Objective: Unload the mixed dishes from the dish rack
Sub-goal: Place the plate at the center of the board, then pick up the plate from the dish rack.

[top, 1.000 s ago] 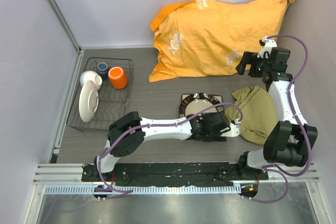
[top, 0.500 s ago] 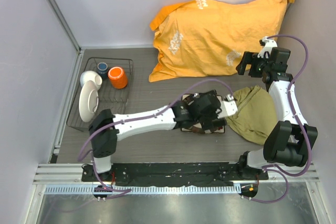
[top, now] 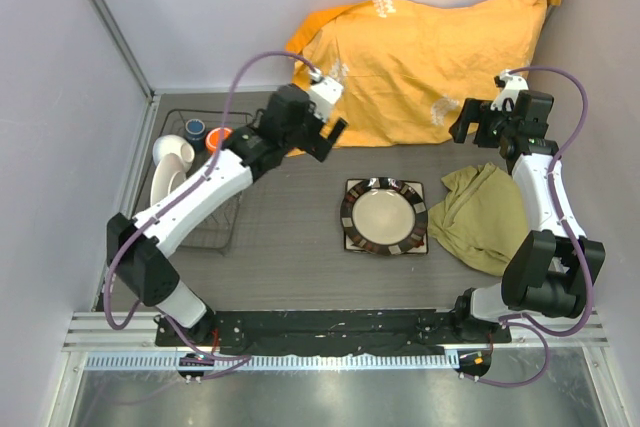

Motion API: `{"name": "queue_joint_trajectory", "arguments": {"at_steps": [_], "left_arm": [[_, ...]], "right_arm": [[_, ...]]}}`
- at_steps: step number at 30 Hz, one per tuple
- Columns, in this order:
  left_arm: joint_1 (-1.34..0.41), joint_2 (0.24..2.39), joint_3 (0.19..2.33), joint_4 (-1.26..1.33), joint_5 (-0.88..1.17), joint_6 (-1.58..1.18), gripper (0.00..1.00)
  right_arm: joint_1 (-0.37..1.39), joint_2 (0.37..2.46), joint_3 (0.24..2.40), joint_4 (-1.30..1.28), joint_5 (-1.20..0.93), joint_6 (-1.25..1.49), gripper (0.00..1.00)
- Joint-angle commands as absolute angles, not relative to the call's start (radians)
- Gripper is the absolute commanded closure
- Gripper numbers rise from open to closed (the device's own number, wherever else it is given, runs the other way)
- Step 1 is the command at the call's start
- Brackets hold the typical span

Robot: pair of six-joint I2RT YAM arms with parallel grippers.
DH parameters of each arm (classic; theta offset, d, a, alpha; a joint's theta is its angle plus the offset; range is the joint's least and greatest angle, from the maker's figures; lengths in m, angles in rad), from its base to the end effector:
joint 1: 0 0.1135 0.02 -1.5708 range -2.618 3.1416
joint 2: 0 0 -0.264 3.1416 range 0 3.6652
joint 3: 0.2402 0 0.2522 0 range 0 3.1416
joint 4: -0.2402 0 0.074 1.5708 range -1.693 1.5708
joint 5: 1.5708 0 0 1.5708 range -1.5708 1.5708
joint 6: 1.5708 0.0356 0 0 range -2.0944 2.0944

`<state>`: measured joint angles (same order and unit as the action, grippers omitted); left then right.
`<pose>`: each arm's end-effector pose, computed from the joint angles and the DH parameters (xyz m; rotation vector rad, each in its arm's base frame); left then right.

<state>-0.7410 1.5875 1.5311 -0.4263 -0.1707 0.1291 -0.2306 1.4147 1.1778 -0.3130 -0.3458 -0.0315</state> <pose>0.2763 -0.2446 0.3729 0.7676 1.9032 -0.2062 0.3170 -0.0620 0.3189 0.0043 2.0915 0.2081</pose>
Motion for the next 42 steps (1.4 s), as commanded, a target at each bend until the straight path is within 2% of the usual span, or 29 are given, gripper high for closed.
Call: {"name": "queue_joint_trajectory", "arguments": {"at_steps": [1, 9, 14, 23, 27, 39, 42], "left_arm": [[-0.542, 1.502, 1.517, -0.497, -0.107, 0.060, 0.00], [-0.214, 1.301, 1.402, -0.581, -0.077, 0.037, 0.00], [0.024, 1.177, 1.315, -0.632, 0.043, 0.041, 0.02], [0.277, 1.054, 1.166, -0.667, 0.118, 0.129, 0.02], [0.345, 1.063, 1.109, -0.638, 0.166, 0.150, 0.02], [0.356, 1.153, 1.026, -0.591, 0.198, 0.215, 0.05], [0.353, 1.169, 1.011, -0.584, 0.189, 0.229, 0.12]], "right_arm": [[-0.233, 1.419, 1.195, -0.290, -0.373, -0.026, 0.00], [-0.232, 1.433, 1.197, -0.291, -0.399, -0.017, 0.01], [-0.229, 1.434, 1.198, -0.291, -0.411, -0.012, 0.00], [-0.224, 1.431, 1.198, -0.293, -0.428, -0.006, 0.00], [-0.224, 1.427, 1.198, -0.293, -0.431, -0.005, 0.00], [-0.224, 1.425, 1.201, -0.293, -0.431, -0.008, 0.01], [-0.224, 1.425, 1.203, -0.296, -0.434, -0.008, 0.00]]}}
